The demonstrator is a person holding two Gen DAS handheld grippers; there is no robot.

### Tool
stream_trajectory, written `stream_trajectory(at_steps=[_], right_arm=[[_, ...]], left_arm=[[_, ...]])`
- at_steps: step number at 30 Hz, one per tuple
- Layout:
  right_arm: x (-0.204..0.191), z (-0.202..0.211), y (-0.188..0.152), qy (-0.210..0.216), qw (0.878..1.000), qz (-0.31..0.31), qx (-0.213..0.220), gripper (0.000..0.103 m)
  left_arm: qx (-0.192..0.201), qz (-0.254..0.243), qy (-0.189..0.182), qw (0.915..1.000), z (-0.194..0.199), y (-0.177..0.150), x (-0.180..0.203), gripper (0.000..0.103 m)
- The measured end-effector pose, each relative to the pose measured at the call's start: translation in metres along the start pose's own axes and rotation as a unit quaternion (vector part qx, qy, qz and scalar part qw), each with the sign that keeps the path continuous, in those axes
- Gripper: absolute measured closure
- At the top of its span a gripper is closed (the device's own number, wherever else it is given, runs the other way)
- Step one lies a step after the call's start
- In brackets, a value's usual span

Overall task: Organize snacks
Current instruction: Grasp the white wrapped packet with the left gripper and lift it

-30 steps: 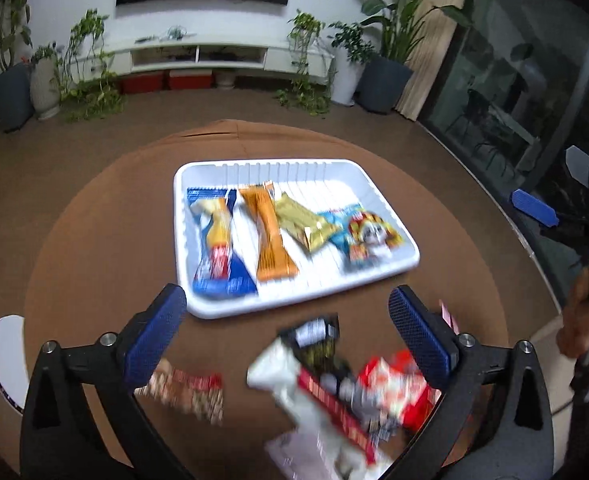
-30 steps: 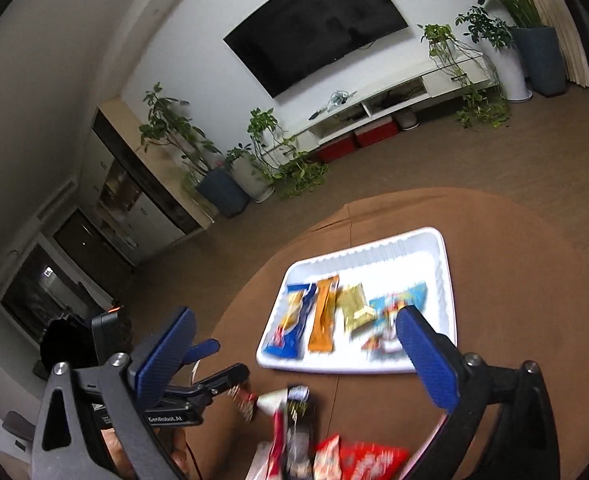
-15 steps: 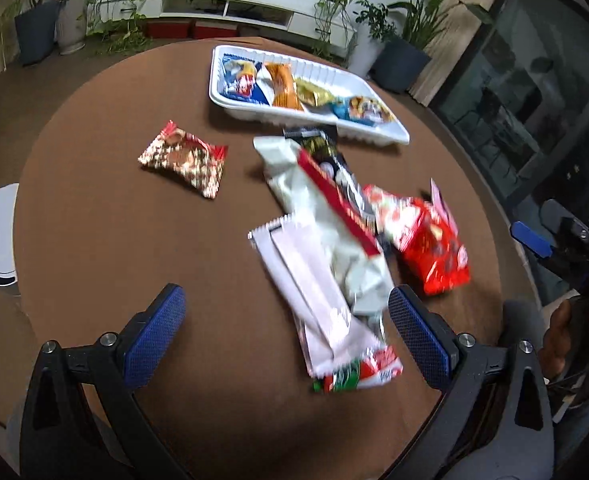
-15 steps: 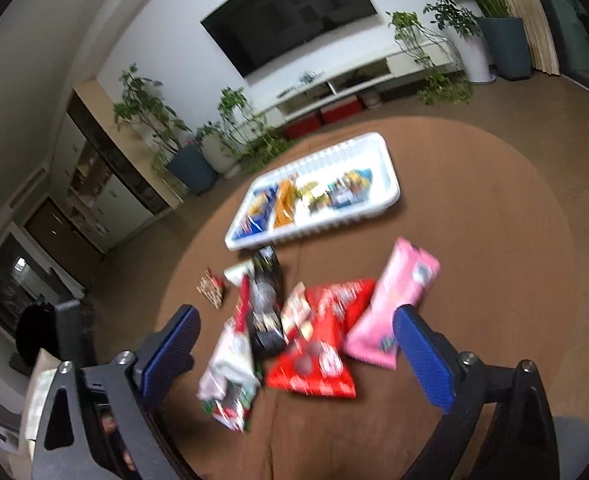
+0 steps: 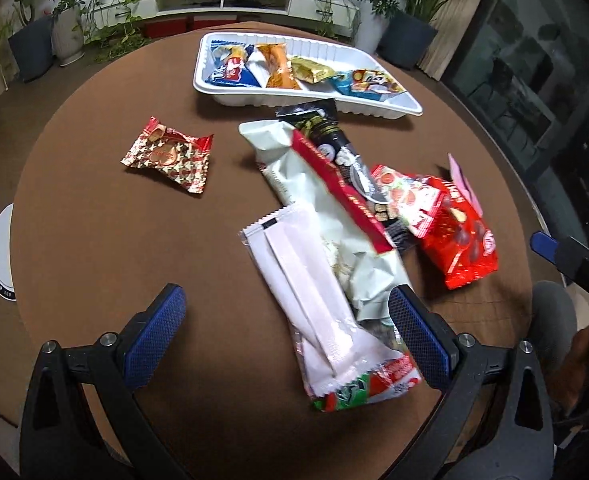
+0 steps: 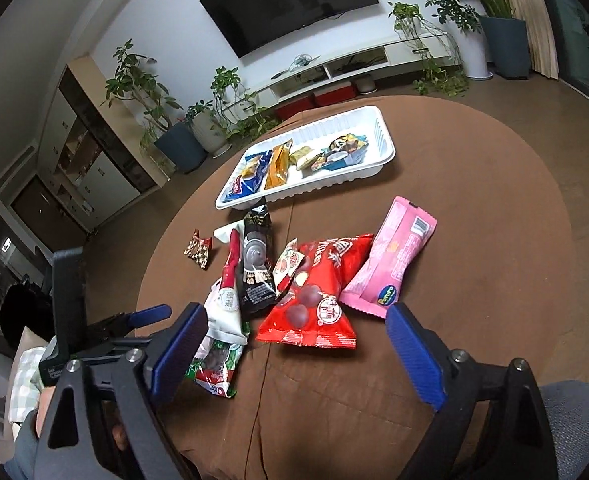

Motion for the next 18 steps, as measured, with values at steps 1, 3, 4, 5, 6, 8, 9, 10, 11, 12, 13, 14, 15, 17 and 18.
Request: stream_trajectory(at_steps=[1,3,4,5,6,8,9,10,11,12,13,14,15,17,18], right_arm=[[0.000,0.000,0.000,0.000,1.000,0.000,0.000,0.010],[0.000,0.000,-0.001,0.000,1.000,-0.001,0.000,0.010],[0.000,0.000,-0.001,-0.001,1.000,-0.002,0.001,0.010],[0.000,0.000,-0.001,-0.001,1.000,-0.001,0.000,0.010],[0.000,0.000,-0.001,-0.001,1.000,-0.001,0.000,0.010],[0.000,0.000,-0.001,0.000,1.000,-0.001,-0.001,0.010],[0.000,0.000,-0.001,0.000,1.000,-0.001,-0.001,0.010],[0.000,-0.001,-0.001,-0.001,1.000,0.000,-0.002,0.010],[-0.001,0.000,-0.001,-0.002,1.000,0.001,-0.002,0.010],[-0.001,-0.001,-0.002,-0.002,1.000,0.002,-0.002,0.010],[-0.002,-0.001,-0.002,-0.003,1.000,0.003,-0.002,0.010],[-0.003,-0.001,-0.002,-0.005,1.000,0.006,-0.002,0.010],[-0.003,-0.001,-0.002,-0.007,1.000,0.008,-0.002,0.010],[-0.004,0.000,-0.002,-0.010,1.000,0.010,-0.002,0.010],[-0.004,0.000,-0.002,-0.011,1.000,0.010,-0.003,0.010]], left_arm=[[-0.001,0.000,-0.001,1.0000,-0.001,0.001,-0.002,0.000],[-0.004,0.004,-0.002,1.0000,-0.003,0.001,-0.007,0.000],[-0.004,0.006,-0.001,1.0000,-0.003,0.000,-0.010,0.000],[-0.006,0.006,0.002,1.0000,-0.003,-0.001,-0.012,0.000],[-0.008,0.005,0.002,1.0000,-0.003,-0.002,-0.013,0.000],[-0.008,0.005,-0.003,0.9999,-0.002,-0.004,-0.016,0.000],[-0.009,0.004,-0.002,0.9999,-0.002,-0.003,-0.017,0.000],[-0.009,0.005,-0.002,0.9999,-0.002,-0.003,-0.017,0.000],[-0.007,0.007,-0.002,1.0000,-0.001,-0.002,-0.018,0.000],[-0.007,0.007,-0.001,1.0000,-0.001,-0.002,-0.019,0.000],[-0.007,0.005,-0.001,1.0000,-0.001,-0.002,-0.018,0.000],[-0.007,0.002,0.000,1.0000,-0.002,0.000,-0.017,0.000],[-0.009,-0.002,-0.001,1.0000,-0.004,0.001,-0.016,0.000],[-0.015,-0.009,0.002,0.9998,-0.010,0.002,-0.013,0.000],[-0.017,-0.010,0.002,0.9998,-0.012,0.003,-0.013,0.001]])
Point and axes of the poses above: each gripper's, at about its wrist camera, not at the fingertips, and z roughly against the way its jaws point, x to its right, y to its top, the point moved 2 cm from there along -z, roughly the way its jaws point, and after that the axes turned 5 degrees about y, right-handed, at the moved point
